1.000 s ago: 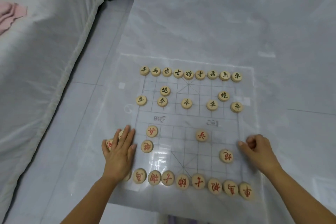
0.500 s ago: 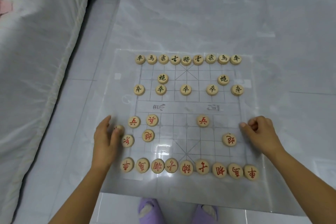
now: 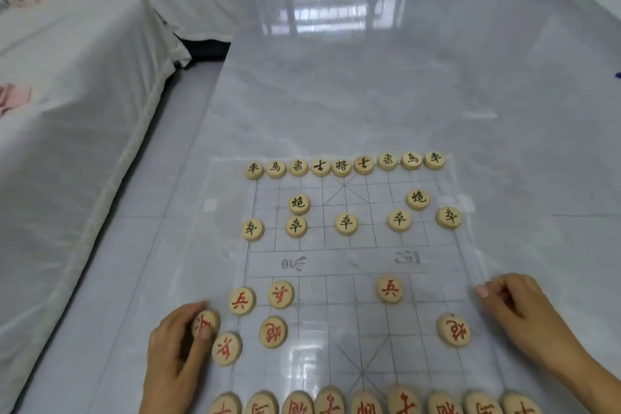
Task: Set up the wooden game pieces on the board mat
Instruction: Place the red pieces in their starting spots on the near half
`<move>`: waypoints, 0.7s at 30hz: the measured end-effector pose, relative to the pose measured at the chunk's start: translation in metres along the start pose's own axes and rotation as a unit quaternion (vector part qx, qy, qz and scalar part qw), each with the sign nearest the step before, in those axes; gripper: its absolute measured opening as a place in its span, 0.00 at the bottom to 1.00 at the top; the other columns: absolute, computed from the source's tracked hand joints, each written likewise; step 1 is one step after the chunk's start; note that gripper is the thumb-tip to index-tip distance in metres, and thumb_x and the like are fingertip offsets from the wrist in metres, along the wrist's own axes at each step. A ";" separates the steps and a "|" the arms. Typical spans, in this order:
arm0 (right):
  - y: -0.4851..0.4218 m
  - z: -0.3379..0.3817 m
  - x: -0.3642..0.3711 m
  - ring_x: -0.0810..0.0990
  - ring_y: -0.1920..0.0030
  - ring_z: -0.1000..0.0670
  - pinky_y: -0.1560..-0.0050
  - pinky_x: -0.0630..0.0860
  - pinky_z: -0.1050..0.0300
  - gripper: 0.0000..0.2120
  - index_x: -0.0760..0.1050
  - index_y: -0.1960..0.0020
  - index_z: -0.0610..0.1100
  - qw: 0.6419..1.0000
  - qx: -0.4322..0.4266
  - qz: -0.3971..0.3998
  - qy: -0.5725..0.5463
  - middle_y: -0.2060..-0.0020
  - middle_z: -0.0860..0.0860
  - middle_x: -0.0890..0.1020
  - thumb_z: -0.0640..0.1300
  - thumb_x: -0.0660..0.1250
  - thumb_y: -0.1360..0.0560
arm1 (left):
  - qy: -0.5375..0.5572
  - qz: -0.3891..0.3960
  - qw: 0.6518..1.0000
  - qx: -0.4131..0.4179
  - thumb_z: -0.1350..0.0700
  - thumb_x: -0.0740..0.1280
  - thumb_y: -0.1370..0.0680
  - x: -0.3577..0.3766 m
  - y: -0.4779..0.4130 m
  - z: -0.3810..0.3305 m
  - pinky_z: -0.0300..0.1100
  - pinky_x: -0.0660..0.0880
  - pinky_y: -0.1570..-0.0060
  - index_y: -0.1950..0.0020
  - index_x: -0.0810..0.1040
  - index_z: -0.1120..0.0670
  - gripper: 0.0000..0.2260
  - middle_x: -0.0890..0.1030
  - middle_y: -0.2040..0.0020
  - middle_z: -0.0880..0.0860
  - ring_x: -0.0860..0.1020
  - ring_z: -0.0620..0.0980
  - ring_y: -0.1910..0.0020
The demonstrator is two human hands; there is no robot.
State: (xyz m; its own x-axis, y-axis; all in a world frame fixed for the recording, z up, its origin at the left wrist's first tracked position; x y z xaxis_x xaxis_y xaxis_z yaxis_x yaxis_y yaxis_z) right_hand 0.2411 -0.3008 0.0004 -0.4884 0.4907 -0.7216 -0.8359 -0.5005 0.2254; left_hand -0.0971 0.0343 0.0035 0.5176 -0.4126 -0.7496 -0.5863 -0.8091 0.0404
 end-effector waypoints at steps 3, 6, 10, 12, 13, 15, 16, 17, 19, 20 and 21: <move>0.001 -0.001 0.000 0.72 0.64 0.48 0.66 0.67 0.61 0.13 0.70 0.66 0.43 1.000 -0.008 -0.003 -0.007 0.64 0.46 0.73 0.48 0.63 0.26 | 0.020 -0.028 0.999 0.003 0.40 0.61 0.29 0.003 0.003 -0.001 0.41 0.65 0.48 0.48 0.71 0.36 0.10 0.74 0.48 0.45 0.70 0.47 0.46; 0.002 0.000 -0.003 0.74 0.61 0.46 0.64 0.68 0.54 0.23 0.72 0.65 0.43 0.999 -0.021 -0.020 -0.018 0.63 0.46 0.74 0.63 0.62 0.29 | 0.054 -0.047 0.997 0.003 0.44 0.65 0.26 0.003 0.003 0.001 0.38 0.66 0.46 0.49 0.72 0.35 0.07 0.75 0.48 0.42 0.71 0.47 0.45; 0.001 -0.006 -0.004 0.74 0.58 0.47 0.57 0.69 0.54 0.44 0.74 0.64 0.46 0.999 -0.009 -0.038 -0.010 0.61 0.47 0.75 0.84 0.47 0.50 | 0.095 -0.056 0.994 -0.001 0.47 0.63 0.29 0.003 0.002 0.001 0.45 0.67 0.49 0.49 0.70 0.35 0.10 0.74 0.49 0.39 0.72 0.49 0.46; -0.002 -0.012 -0.004 0.74 0.55 0.48 0.53 0.69 0.50 0.50 0.75 0.60 0.43 1.000 -0.002 -0.030 -0.010 0.58 0.47 0.75 0.85 0.46 0.54 | 0.110 -0.041 0.993 0.009 0.49 0.65 0.28 0.004 0.001 0.001 0.43 0.67 0.49 0.49 0.71 0.36 0.11 0.74 0.49 0.41 0.72 0.49 0.46; -0.002 -0.016 -0.004 0.74 0.55 0.47 0.50 0.70 0.48 0.51 0.75 0.58 0.43 1.000 0.000 -0.022 -0.013 0.57 0.47 0.75 0.85 0.47 0.54 | 0.116 -0.026 0.993 0.011 0.51 0.66 0.27 0.005 0.000 0.002 0.42 0.66 0.48 0.49 0.72 0.36 0.11 0.74 0.48 0.41 0.72 0.48 0.45; 0.000 -0.025 -0.003 0.75 0.53 0.47 0.44 0.70 0.46 0.51 0.77 0.57 0.45 0.999 0.014 -0.007 -0.028 0.54 0.47 0.76 0.86 0.50 0.56 | 0.128 0.010 0.992 0.007 0.54 0.66 0.26 0.008 -0.001 0.007 0.40 0.66 0.46 0.48 0.72 0.36 0.13 0.74 0.46 0.40 0.71 0.46 0.43; 0.002 -0.026 -0.004 0.75 0.53 0.48 0.43 0.70 0.46 0.51 0.77 0.56 0.46 0.999 0.021 -0.003 -0.032 0.54 0.47 0.76 0.86 0.51 0.57 | 0.129 0.027 0.991 0.003 0.55 0.67 0.25 0.008 -0.001 0.009 0.40 0.65 0.44 0.47 0.71 0.36 0.14 0.73 0.45 0.39 0.70 0.46 0.42; 0.003 -0.027 -0.005 0.75 0.53 0.48 0.45 0.70 0.48 0.52 0.77 0.56 0.46 0.999 0.031 0.000 -0.035 0.54 0.47 0.77 0.86 0.51 0.59 | 0.121 0.041 0.992 0.004 0.56 0.67 0.26 0.008 -0.001 0.009 0.40 0.65 0.42 0.46 0.70 0.36 0.16 0.73 0.44 0.39 0.70 0.46 0.41; 0.006 -0.023 -0.006 0.75 0.54 0.48 0.51 0.69 0.52 0.54 0.77 0.55 0.46 0.998 0.043 0.011 -0.041 0.55 0.47 0.76 0.86 0.51 0.62 | 0.088 0.053 0.994 0.018 0.58 0.68 0.26 0.008 -0.002 0.010 0.40 0.65 0.40 0.43 0.69 0.38 0.19 0.73 0.42 0.45 0.70 0.47 0.40; 0.008 -0.021 -0.005 0.75 0.54 0.48 0.51 0.69 0.51 0.54 0.77 0.56 0.45 0.998 0.047 0.016 -0.040 0.55 0.47 0.76 0.86 0.51 0.63 | 0.073 0.051 0.996 0.025 0.59 0.68 0.26 0.006 -0.002 0.008 0.39 0.65 0.41 0.42 0.69 0.40 0.19 0.73 0.42 0.47 0.71 0.48 0.40; 0.010 -0.019 -0.004 0.75 0.54 0.47 0.49 0.69 0.51 0.55 0.77 0.56 0.45 0.998 0.047 0.020 -0.037 0.55 0.46 0.76 0.85 0.52 0.63 | 0.058 0.045 0.997 0.034 0.60 0.68 0.26 0.004 -0.002 0.006 0.38 0.65 0.42 0.42 0.69 0.42 0.18 0.72 0.43 0.49 0.71 0.49 0.40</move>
State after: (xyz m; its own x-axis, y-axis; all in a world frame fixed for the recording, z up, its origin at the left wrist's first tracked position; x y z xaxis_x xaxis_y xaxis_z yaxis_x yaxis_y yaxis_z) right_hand 0.2399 -0.3213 -0.0066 -0.5359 0.5257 -0.6607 -0.8337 -0.4529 0.3159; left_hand -0.0976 0.0369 -0.0043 0.5277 -0.5309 -0.6631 -0.6726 -0.7379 0.0555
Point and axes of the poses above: each hand's wrist, its own y-axis away from the middle knuckle, its own x-axis out of the palm, z = x × y, the point moved 9 cm from there along -y, towards the middle knuckle
